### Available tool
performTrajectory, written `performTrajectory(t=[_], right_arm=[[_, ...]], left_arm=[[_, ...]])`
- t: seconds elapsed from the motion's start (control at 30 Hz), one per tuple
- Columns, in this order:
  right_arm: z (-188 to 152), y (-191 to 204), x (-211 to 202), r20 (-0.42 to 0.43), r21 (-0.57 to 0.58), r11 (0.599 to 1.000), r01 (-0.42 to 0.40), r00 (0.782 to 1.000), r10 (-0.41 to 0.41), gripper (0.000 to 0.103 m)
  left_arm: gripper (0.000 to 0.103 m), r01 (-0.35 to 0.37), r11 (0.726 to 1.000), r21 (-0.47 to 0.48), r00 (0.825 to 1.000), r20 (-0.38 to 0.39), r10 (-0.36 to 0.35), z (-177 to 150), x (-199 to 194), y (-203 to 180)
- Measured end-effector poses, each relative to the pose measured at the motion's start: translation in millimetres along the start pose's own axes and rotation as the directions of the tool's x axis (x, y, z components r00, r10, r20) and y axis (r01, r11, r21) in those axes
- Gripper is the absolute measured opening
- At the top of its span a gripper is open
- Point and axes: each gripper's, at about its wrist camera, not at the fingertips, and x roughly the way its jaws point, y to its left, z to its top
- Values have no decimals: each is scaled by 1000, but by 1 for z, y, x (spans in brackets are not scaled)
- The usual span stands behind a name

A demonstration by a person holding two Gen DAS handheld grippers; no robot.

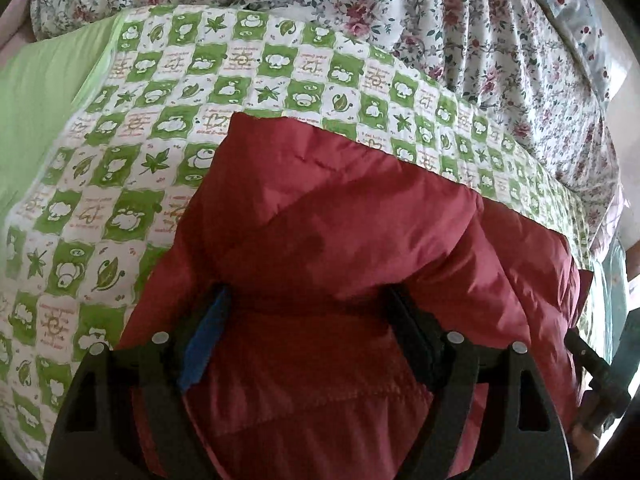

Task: Fold large clothes

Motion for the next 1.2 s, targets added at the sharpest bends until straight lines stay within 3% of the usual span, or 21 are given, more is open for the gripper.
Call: performTrajectory(t=[0.23, 0.37, 0.6, 0.77, 0.97, 1.2], right_arm=[[-2, -2, 0, 23, 14, 1000, 3, 1000, -3, 83], [-3, -2, 1, 29, 15, 1000, 8, 1000, -9, 83], [-5, -5, -1, 46, 27, 1000, 10, 999, -11, 82], [-9, -5, -4, 67, 38, 999, 31, 997, -34, 82], [-8, -3, -8, 67, 41, 998, 50, 996, -53, 82], [-36, 15, -70, 172, 9, 999, 40, 984, -41, 83]], left_arm=[[84, -1, 1000, -5, 1000, -12, 1, 8, 6, 2], [84, 34, 999, -20, 999, 24, -34, -1, -8, 7], [84, 87, 996, 31, 989, 121, -90, -52, -67, 1], [84, 153, 987, 45, 980, 121, -158, -88, -93, -3], [84, 64, 991, 118, 992, 98, -76, -109, -85, -22], [88, 20, 989, 144, 995, 94, -34, -110, -71, -21]])
